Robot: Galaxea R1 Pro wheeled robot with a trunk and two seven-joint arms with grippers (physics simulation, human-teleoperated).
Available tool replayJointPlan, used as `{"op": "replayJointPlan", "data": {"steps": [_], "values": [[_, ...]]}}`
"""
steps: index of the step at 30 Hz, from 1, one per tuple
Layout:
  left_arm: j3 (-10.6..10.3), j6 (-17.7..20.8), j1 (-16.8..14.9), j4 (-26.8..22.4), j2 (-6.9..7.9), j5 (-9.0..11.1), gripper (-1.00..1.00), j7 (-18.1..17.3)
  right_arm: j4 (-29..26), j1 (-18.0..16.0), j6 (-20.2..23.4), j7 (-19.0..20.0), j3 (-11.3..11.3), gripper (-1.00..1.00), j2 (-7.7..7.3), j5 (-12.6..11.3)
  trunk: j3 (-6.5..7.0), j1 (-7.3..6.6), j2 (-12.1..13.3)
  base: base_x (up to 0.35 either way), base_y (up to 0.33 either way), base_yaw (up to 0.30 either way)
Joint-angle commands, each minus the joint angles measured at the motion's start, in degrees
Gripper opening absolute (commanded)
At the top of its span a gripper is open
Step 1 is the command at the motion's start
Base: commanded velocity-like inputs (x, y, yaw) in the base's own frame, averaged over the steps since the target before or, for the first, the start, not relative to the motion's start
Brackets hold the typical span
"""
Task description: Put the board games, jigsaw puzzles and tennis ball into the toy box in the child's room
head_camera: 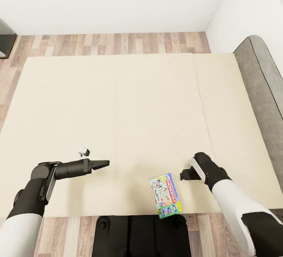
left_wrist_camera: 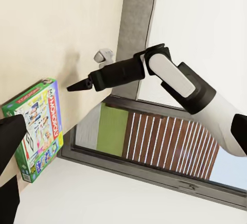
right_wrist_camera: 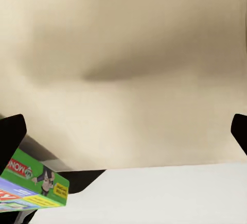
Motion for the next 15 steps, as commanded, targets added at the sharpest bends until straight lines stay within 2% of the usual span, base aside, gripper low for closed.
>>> {"op": "replayJointPlan", "data": {"steps": [1, 6, 15], "values": [[0.1, 0.6, 0.0, 0.0, -0.02, -0.5, 1.0, -0.4, 0.0, 0.0, 0.2, 0.4, 0.5, 1.0, -0.39, -0.6, -0.06, 0.03, -0.1, 0.0, 0.0, 0.0], [0.1, 0.6, 0.0, 0.0, 0.01, -0.4, 1.0, -0.4, 0.0, 0.0, 0.0, 6.9, 0.7, 1.0, -2.24, -0.3, -0.06, 0.03, -0.1, 0.0, 0.0, 0.0], [0.1, 0.6, 0.0, -0.1, 0.05, -0.4, 1.0, -0.4, 1.6, 0.8, -3.0, 15.3, 0.8, 1.0, -4.01, -0.1, -0.06, 0.03, -0.1, 0.0, 0.0, 0.0]]}}
